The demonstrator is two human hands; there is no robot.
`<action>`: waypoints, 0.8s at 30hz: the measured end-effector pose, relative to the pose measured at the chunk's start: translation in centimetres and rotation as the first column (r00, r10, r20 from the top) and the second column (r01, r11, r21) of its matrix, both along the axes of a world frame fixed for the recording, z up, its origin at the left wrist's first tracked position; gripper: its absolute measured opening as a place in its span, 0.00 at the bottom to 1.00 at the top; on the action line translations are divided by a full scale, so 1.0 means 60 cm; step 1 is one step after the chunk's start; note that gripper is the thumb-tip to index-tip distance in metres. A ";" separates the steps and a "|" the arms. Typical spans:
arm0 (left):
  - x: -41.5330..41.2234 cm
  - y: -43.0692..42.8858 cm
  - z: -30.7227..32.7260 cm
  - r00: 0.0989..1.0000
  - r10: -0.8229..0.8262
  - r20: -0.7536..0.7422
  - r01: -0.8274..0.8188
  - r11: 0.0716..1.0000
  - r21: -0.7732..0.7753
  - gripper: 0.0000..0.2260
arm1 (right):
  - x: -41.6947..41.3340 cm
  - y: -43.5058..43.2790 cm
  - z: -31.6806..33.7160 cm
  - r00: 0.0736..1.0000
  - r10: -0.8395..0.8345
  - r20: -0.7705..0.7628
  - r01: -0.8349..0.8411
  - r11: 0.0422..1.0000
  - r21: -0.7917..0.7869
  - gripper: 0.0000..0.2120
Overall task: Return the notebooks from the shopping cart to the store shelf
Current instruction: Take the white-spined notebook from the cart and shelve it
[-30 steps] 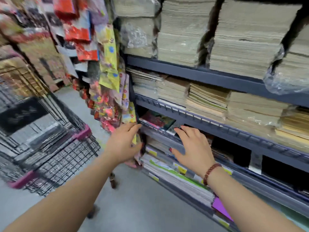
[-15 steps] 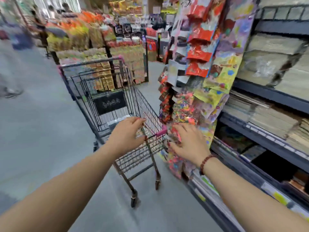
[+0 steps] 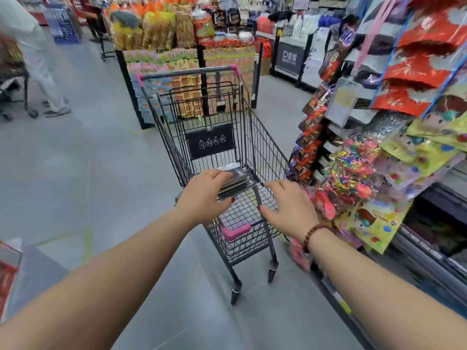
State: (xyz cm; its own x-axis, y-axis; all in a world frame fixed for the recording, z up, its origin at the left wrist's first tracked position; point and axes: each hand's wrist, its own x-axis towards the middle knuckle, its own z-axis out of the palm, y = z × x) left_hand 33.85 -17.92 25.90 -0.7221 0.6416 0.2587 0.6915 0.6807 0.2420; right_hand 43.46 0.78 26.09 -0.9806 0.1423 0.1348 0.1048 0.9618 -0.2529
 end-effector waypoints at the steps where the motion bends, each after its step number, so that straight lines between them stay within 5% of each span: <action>1: -0.017 0.002 -0.004 1.000 0.008 0.011 -0.008 1.000 0.006 0.26 | -0.019 0.000 -0.007 1.000 0.000 0.005 0.000 1.000 -0.006 0.27; 24: -0.436 0.076 -0.120 0.983 -0.005 0.181 0.012 0.999 -0.040 0.27 | -0.428 0.036 -0.140 0.983 -0.087 0.164 0.109 0.985 -0.132 0.25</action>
